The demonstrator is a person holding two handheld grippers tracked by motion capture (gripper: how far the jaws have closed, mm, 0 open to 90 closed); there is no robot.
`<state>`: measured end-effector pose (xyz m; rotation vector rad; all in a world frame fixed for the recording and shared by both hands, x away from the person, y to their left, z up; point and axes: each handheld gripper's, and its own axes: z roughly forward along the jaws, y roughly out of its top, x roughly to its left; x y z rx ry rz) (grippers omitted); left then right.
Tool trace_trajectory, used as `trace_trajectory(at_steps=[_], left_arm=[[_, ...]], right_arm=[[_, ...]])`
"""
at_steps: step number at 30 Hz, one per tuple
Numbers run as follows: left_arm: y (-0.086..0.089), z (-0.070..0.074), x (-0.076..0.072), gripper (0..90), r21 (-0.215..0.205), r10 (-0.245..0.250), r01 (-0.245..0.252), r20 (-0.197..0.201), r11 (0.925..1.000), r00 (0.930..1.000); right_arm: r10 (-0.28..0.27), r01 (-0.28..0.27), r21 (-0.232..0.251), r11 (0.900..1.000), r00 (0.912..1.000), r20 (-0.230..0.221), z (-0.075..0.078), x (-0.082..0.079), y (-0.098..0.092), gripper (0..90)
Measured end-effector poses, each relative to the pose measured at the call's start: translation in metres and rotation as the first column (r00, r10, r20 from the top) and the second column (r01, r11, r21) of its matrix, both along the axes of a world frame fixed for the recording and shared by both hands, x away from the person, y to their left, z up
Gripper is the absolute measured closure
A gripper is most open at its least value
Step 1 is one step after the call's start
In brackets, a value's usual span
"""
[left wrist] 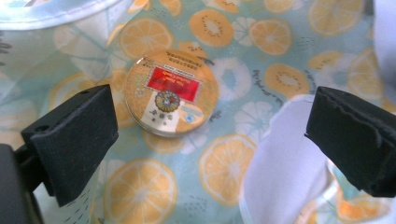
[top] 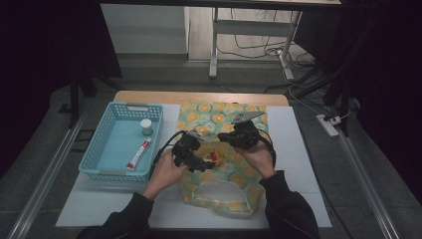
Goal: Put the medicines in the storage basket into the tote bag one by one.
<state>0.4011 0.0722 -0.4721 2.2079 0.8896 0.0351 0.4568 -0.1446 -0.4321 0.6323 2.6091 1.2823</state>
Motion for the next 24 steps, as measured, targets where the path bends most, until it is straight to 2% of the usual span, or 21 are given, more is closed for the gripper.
trace_trajectory(at_steps=[13,16,24], left_arm=[[0.025,0.009,-0.009,0.5,-0.035,-0.002,0.003,0.018,0.9994,0.9998],[0.032,0.011,-0.011,0.2,-0.058,-0.004,0.005,0.012,0.9983,0.9999],[0.050,0.013,-0.014,0.2,-0.081,0.002,-0.001,0.011,0.9967,0.9999]], right_arm=[[0.000,0.000,0.005,1.000,1.0000,0.003,0.002,-0.001,0.000,89.8],[0.003,-0.003,0.005,1.000,1.0000,0.004,0.002,-0.001,0.000,89.8],[0.000,0.000,0.007,1.000,1.0000,0.004,0.003,-0.002,-0.001,89.8]])
